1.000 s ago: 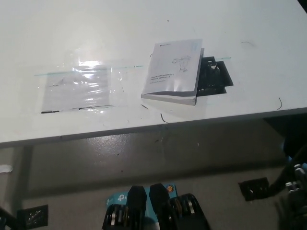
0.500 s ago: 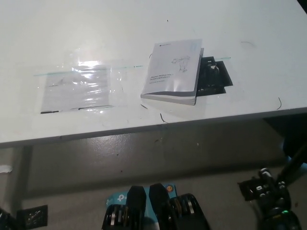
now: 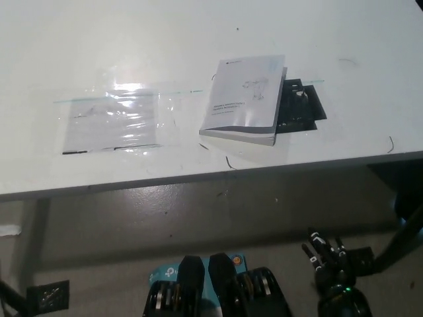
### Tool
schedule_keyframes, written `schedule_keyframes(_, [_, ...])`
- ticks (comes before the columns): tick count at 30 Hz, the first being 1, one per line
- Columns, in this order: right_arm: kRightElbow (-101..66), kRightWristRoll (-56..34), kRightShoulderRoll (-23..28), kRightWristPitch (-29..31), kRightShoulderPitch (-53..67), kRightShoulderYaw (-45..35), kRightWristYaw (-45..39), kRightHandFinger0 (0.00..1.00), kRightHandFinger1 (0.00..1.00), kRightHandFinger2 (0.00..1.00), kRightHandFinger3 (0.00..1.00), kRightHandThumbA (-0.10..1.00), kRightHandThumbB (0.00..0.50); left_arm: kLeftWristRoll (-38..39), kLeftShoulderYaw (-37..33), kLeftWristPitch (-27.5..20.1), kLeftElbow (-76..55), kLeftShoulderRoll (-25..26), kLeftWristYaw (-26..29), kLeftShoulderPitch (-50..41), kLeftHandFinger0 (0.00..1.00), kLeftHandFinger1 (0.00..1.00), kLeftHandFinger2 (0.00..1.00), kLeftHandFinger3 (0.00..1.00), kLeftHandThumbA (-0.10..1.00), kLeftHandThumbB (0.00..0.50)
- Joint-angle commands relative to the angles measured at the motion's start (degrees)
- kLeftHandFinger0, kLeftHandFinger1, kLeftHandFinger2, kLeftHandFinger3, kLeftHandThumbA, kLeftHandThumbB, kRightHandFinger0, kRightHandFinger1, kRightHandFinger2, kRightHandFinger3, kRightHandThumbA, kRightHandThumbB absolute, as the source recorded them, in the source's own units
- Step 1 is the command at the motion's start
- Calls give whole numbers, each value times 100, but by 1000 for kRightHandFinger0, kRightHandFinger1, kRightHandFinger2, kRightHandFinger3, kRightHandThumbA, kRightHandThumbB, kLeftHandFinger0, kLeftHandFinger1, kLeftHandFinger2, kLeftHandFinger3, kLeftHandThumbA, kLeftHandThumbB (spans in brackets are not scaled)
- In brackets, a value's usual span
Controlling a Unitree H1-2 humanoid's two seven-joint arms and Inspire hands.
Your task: The robot uses its right hand to slide under the cover of the book kept in the middle of the desk and open it
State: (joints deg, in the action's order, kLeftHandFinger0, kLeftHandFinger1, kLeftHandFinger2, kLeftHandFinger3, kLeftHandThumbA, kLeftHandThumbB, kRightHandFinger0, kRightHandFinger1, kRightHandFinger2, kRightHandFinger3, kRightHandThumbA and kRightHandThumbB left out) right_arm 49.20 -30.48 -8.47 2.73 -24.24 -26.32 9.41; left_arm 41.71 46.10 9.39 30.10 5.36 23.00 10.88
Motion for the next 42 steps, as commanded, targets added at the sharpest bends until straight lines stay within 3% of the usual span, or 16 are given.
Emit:
schedule_keyframes(1, [-156,150,25,293,-161,98,-38,545,630,766,1000,862,146,13,-72,-21,-59,122,-82,142,949,919,986,1000,1000,0])
schedule_keyframes(4, [-234,140,8,243,-147,100,-24,545,629,760,1000,855,145,2,-90,9,-119,97,-8,158,953,901,951,1000,1000,0])
schedule_keyframes(10, [-319,150,11,170,-185,86,49,536,613,753,1000,853,200,48,-179,53,-251,37,-62,195,1000,975,1000,1000,1000,0])
schedule_keyframes(13, [-328,187,5,177,-179,110,63,546,616,755,1000,862,189,92,-160,77,-292,16,-32,199,1000,991,1000,1000,1000,0])
schedule_keyframes(14, [-319,175,0,175,-193,89,100,541,612,747,1000,855,193,57,-154,89,-315,6,76,217,998,938,1000,1000,1000,0])
schedule_keyframes(17, [-334,161,11,161,-184,92,58,550,624,773,1000,860,177,40,-164,87,-323,3,82,240,999,923,981,1000,1000,0])
schedule_keyframes(26, [-378,126,32,151,-195,69,50,524,600,752,1000,853,171,109,-179,149,-523,-75,43,257,1000,975,1000,1000,1000,0])
schedule_keyframes(29, [-352,144,53,131,-191,91,22,548,618,774,1000,874,178,24,-304,230,-652,-65,-21,222,1000,988,1000,1000,1000,0])
schedule_keyframes(32, [-437,129,95,152,-184,63,34,540,619,783,1000,871,173,-267,-560,282,-628,-29,97,336,993,899,981,1000,1000,0])
schedule_keyframes(34, [-483,66,122,157,-177,26,-15,543,645,798,1000,880,171,-339,-724,262,-612,-15,8,388,1000,955,1000,1000,1000,0])
schedule_keyframes(35, [-517,15,134,153,-165,0,-58,572,677,822,1000,883,182,-494,-865,268,-540,31,1,411,1000,928,1000,1000,1000,0])
schedule_keyframes(38, [-539,-6,185,133,-162,-31,-28,562,657,790,1000,889,184,-1085,-1496,257,-409,247,-186,330,866,793,936,1000,1000,0])
schedule_keyframes(40, [-523,20,204,151,-164,-11,-38,554,654,787,1000,898,184,-1154,-1691,233,-410,314,-231,288,858,782,932,1000,992,0])
schedule_keyframes(41, [-526,25,218,136,-175,-15,-11,525,649,794,1000,898,185,-1416,-2006,230,-387,429,-296,228,776,747,913,1000,964,0])
schedule_keyframes(42, [-499,29,227,157,-177,-10,-33,530,660,808,1000,905,180,-1615,-2253,155,-402,508,-390,157,770,754,885,1000,919,0])
